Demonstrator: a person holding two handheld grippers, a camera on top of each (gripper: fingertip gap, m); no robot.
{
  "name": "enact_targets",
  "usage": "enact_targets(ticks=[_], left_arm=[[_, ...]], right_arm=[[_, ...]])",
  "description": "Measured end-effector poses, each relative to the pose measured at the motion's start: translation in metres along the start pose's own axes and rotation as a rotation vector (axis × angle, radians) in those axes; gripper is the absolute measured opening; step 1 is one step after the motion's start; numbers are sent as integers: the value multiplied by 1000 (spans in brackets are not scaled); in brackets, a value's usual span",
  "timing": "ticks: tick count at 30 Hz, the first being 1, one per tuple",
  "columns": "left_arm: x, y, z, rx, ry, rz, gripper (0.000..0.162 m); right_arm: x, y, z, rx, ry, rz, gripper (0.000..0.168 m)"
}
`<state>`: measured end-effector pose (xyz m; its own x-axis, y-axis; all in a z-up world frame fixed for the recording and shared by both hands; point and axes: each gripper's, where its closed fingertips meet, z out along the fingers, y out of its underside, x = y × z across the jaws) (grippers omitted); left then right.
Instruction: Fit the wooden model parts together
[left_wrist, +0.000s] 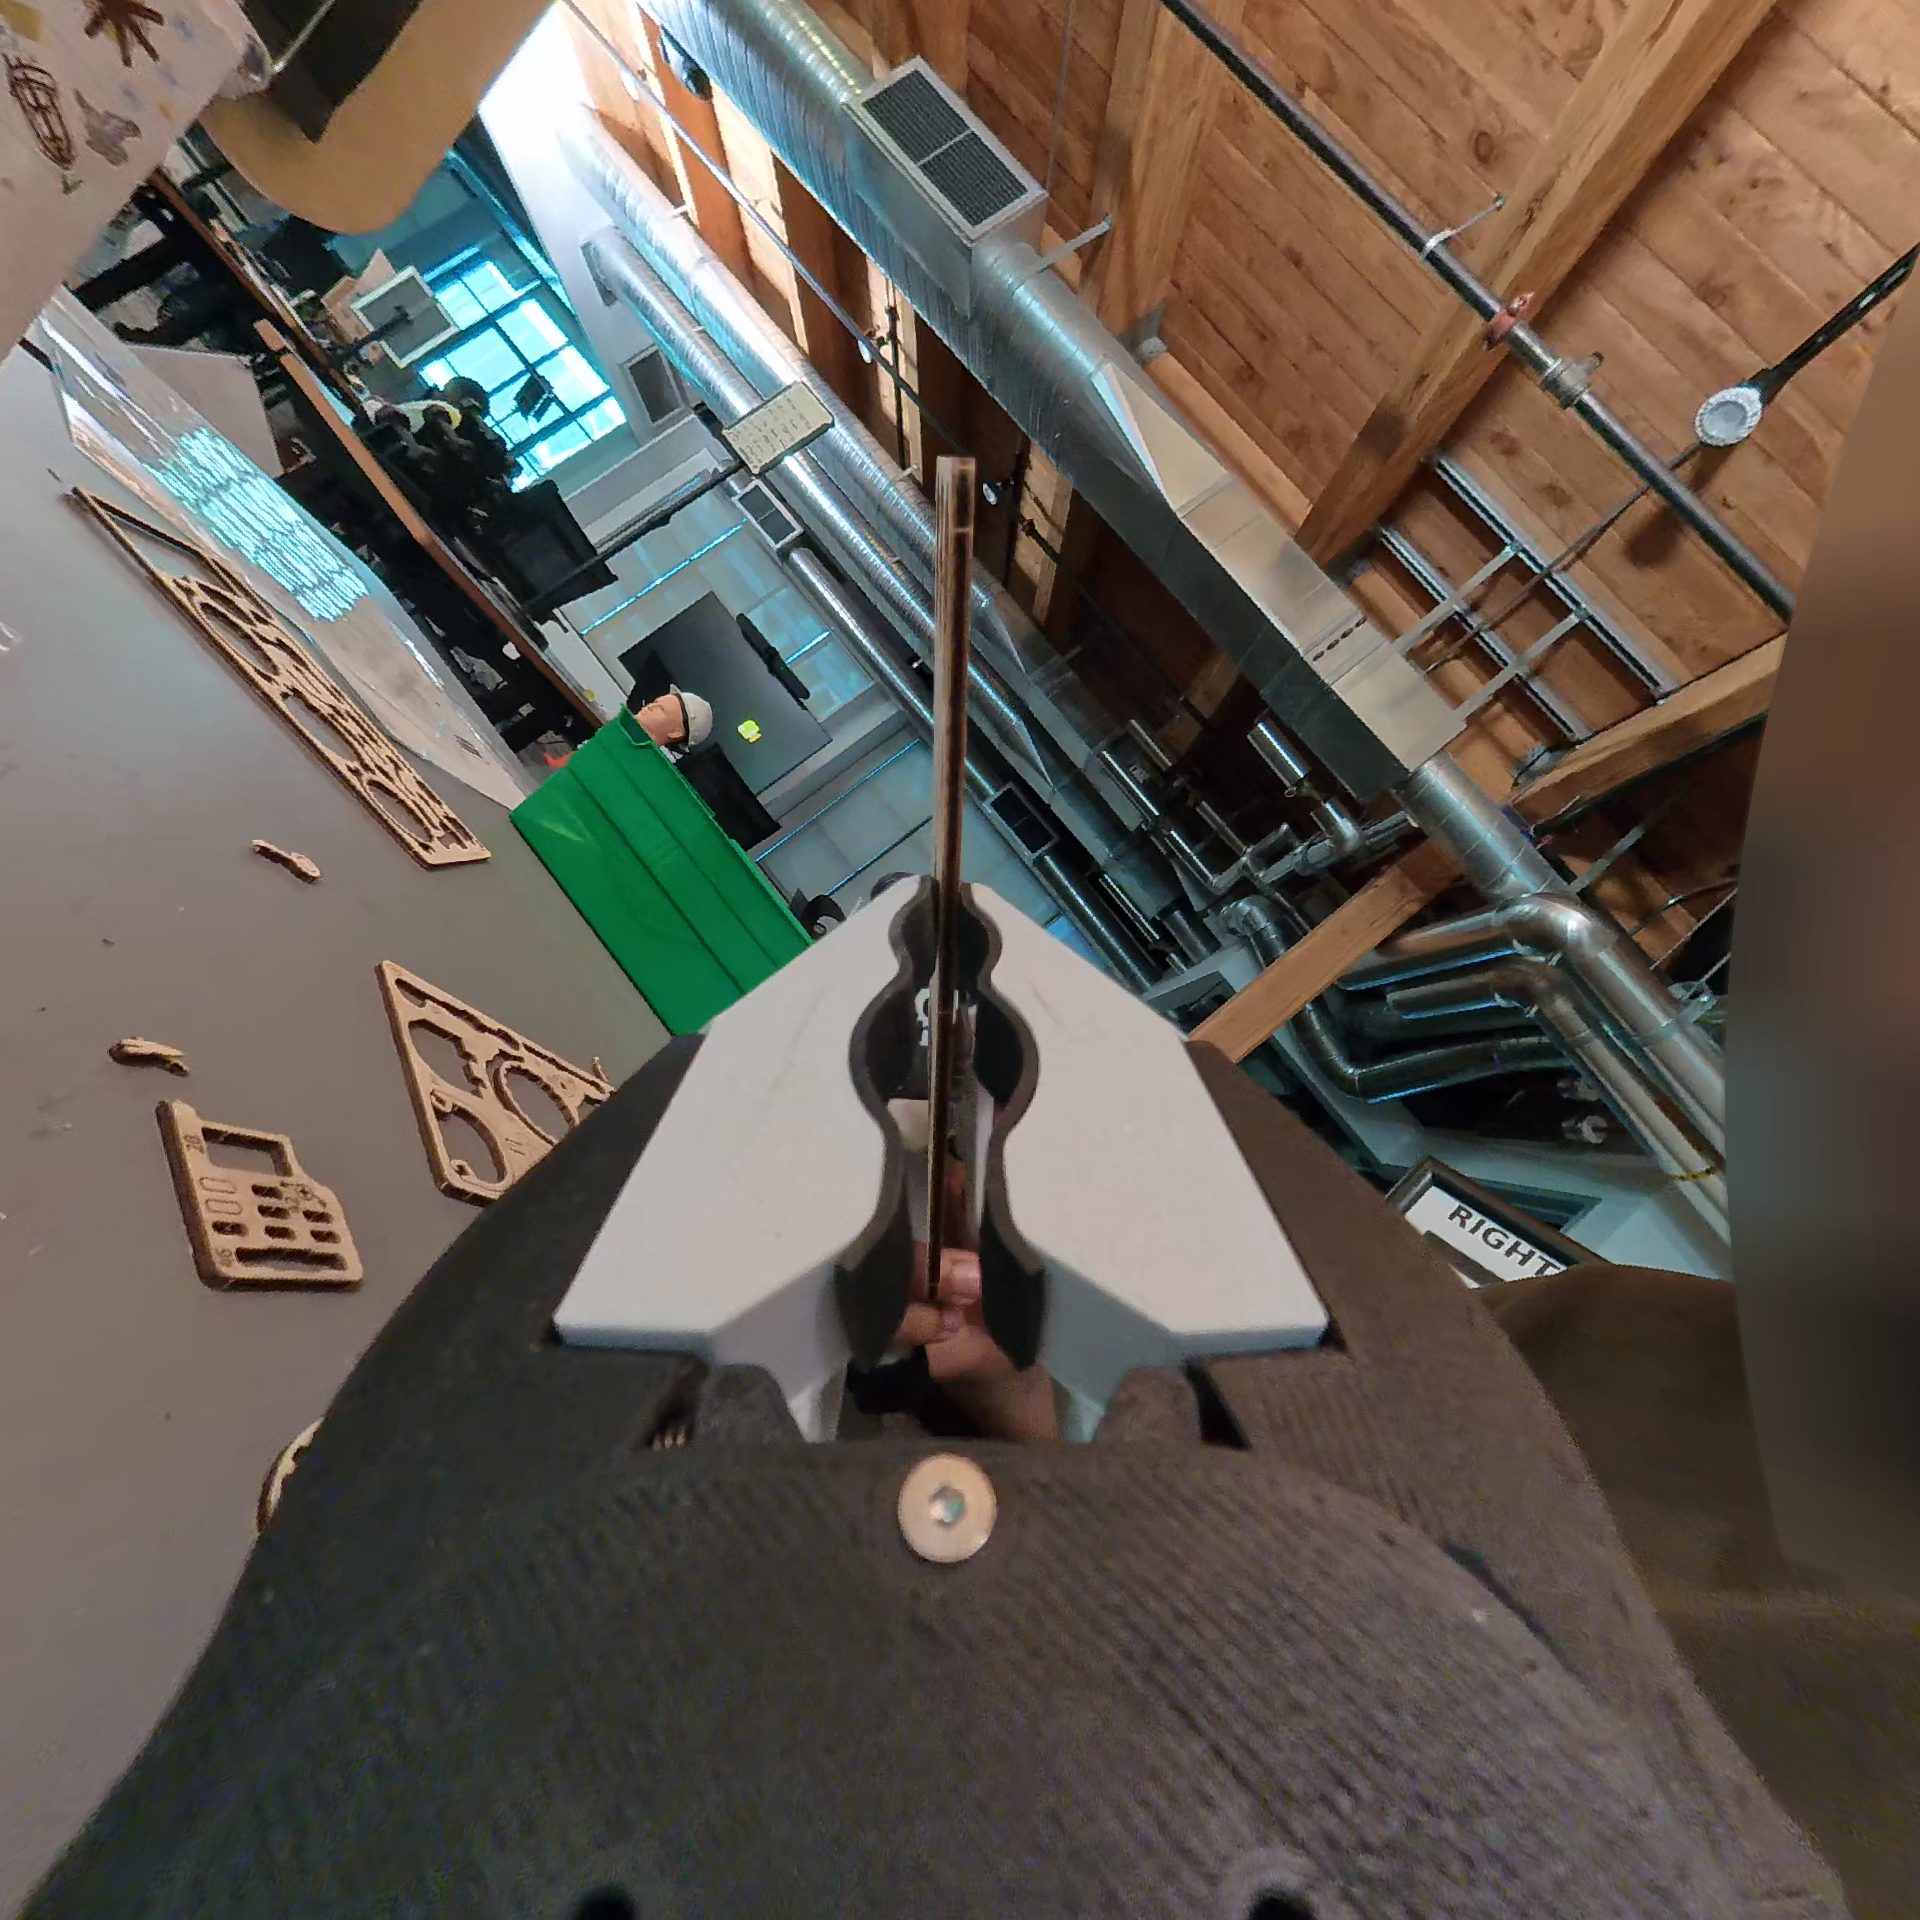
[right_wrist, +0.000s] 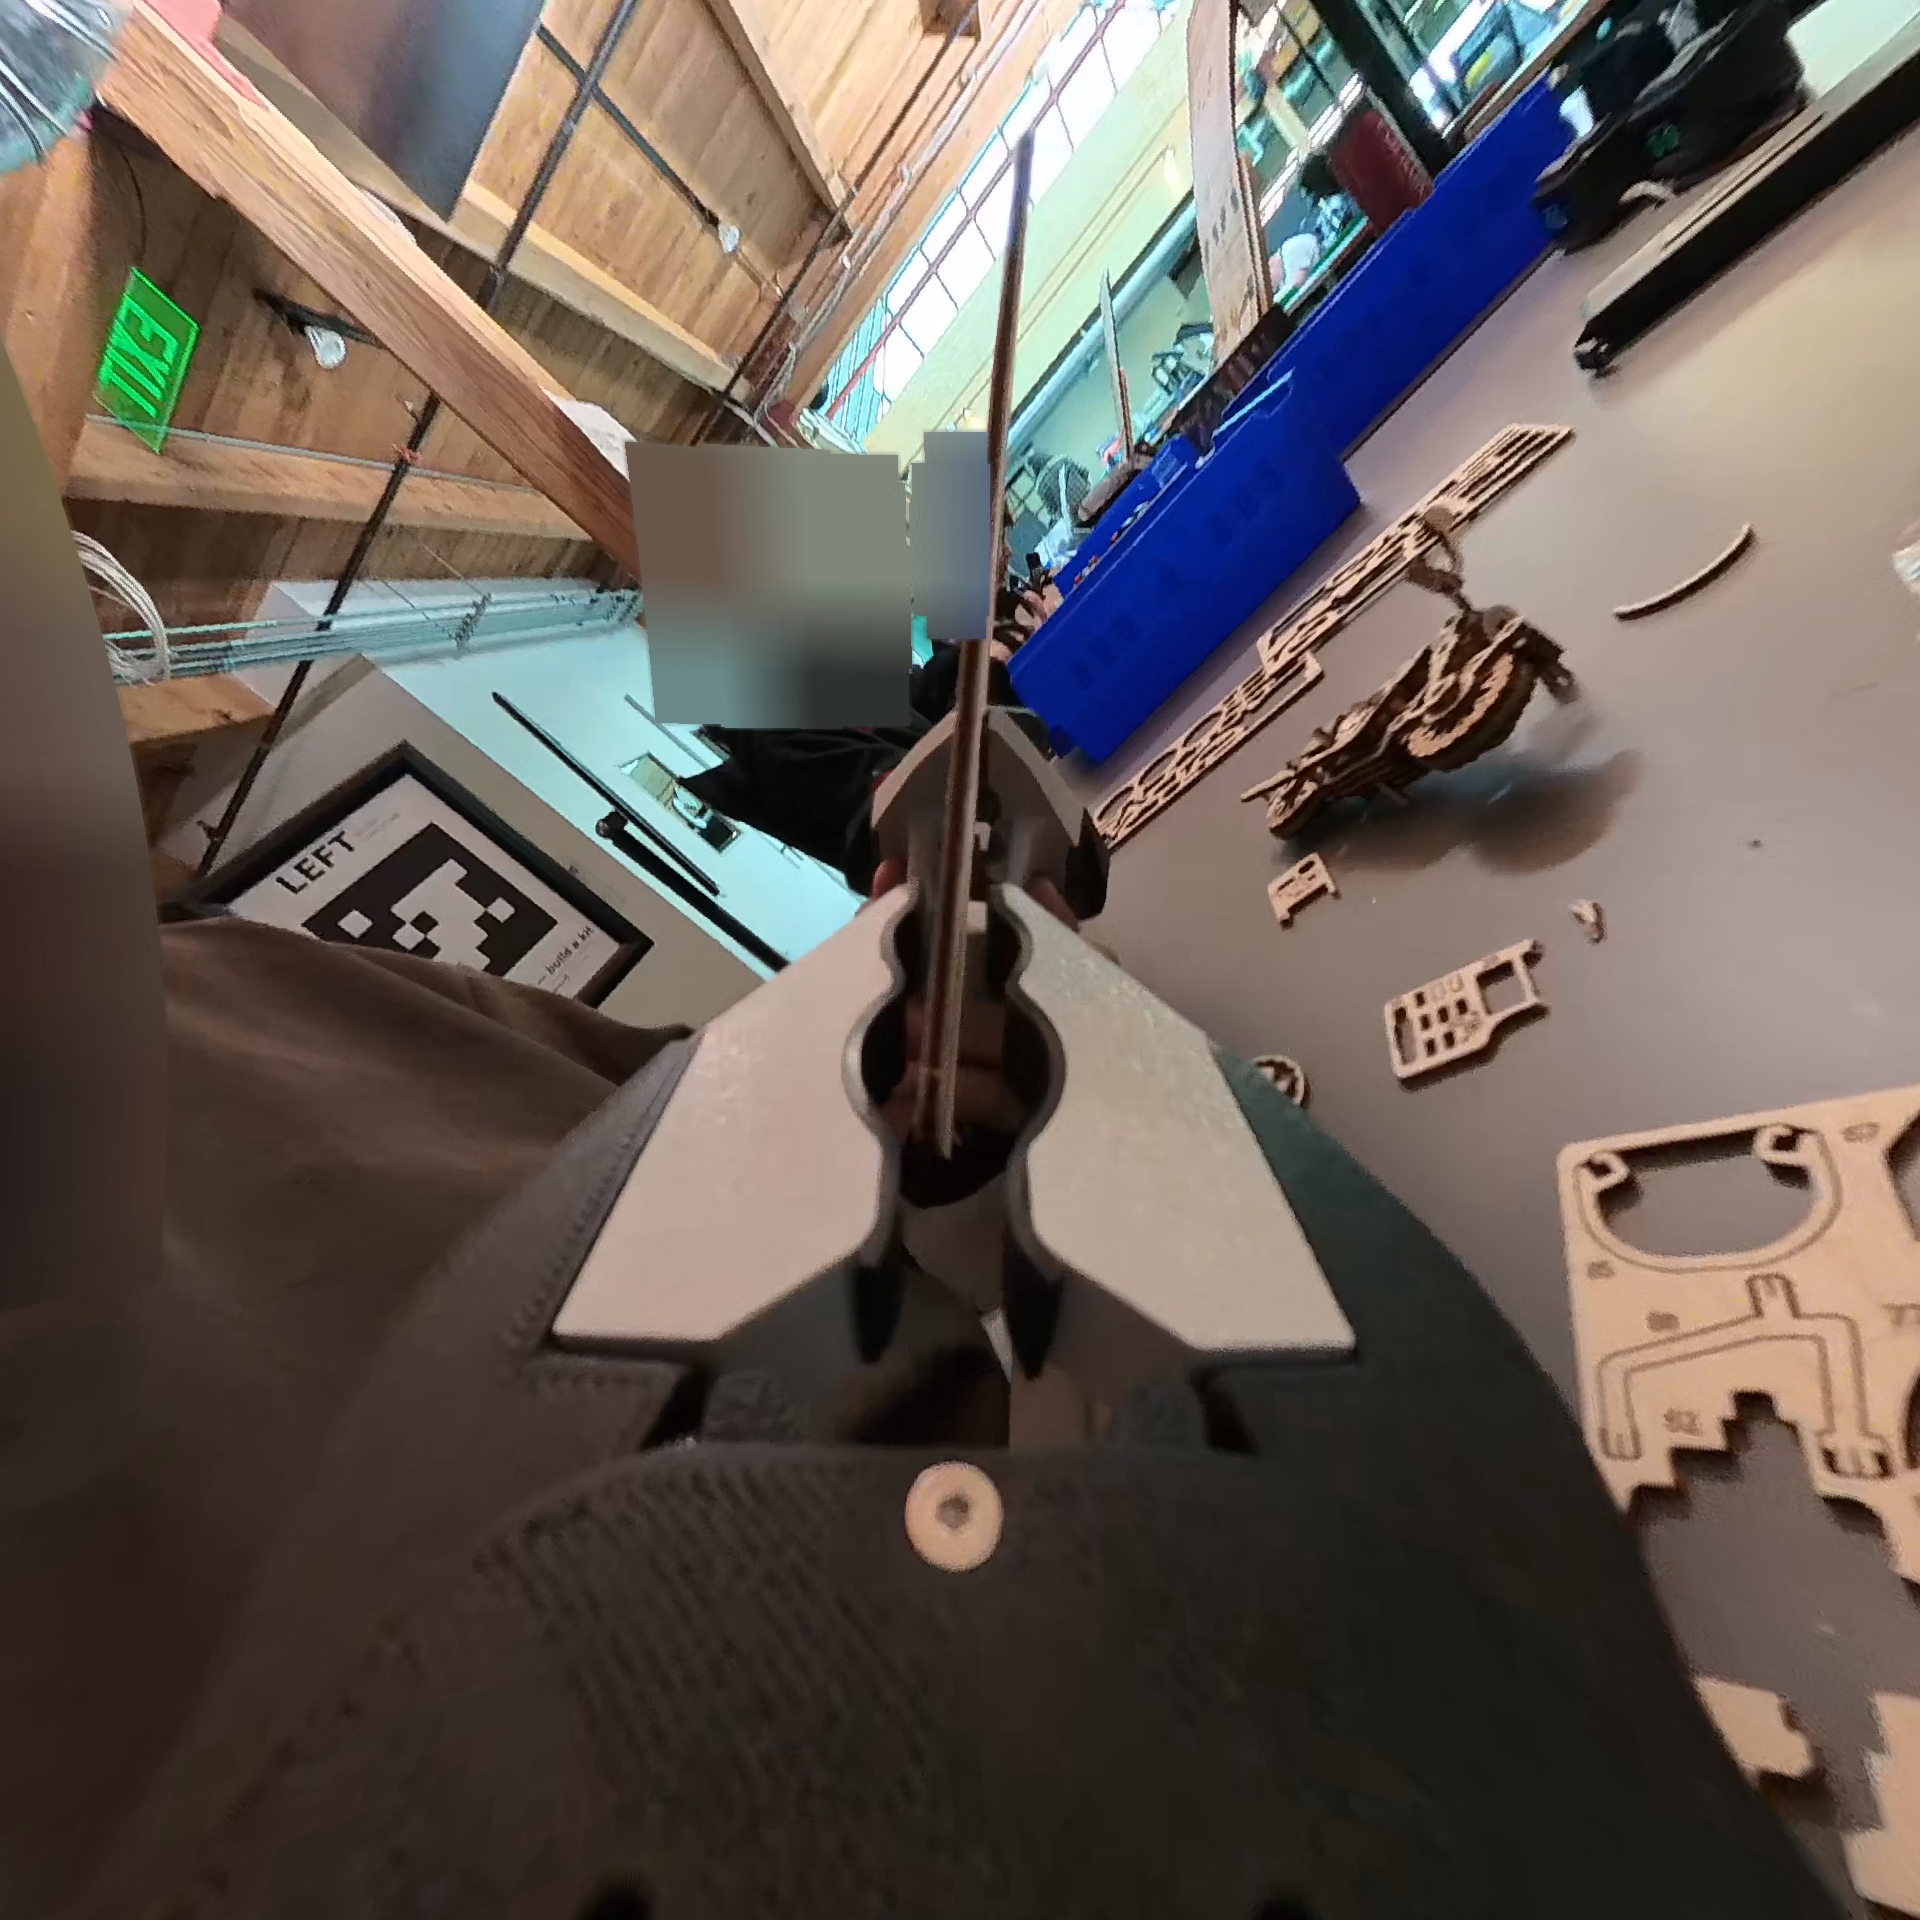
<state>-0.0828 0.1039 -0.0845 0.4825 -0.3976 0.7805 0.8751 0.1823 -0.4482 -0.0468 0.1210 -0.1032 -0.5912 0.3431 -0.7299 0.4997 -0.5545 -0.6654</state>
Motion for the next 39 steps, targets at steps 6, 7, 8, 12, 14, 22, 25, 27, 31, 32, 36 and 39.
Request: enact_targets(ticks=[6,7,8,12,14,22,25,27,31,32,36,39], left_arm=[[-1,-1,0,-6,3,-18,0],[-1,-1,0,-8,4,-21,0],[-1,-1,0,-11,3,-21,0],[-1,0,0,-17,4,-21,0],[-1,0,0,-17,3,-19,0],[-1,0,1,-19,2,-7,0],[-4,1,2,-25,-24,-3,2],[-12,2,2,-29,-87,6,23],[-14,6,5,-56,-111,-17,37],[-9,10,7,-70,-86,-37,37],[7,27,17,-138,-11,-160,43],[6,29,17,-138,-11,-247,45]], right_arm=[[1,-16,-11,74,16,-26,8],[1,-17,-12,79,18,-30,8],[1,-18,-12,80,19,-32,7],[1,-18,-12,79,17,-32,6],[0,-17,-12,74,16,-37,3],[0,-16,-12,72,23,-46,1],[0,-21,-14,101,53,-82,0],[5,-35,-23,167,144,-155,1],[14,-60,-46,193,482,-520,0],[12,-62,-47,161,564,-650,0],[-1,-40,-25,-101,761,-1209,1],[-7,-17,-7,-254,839,-1600,1]])
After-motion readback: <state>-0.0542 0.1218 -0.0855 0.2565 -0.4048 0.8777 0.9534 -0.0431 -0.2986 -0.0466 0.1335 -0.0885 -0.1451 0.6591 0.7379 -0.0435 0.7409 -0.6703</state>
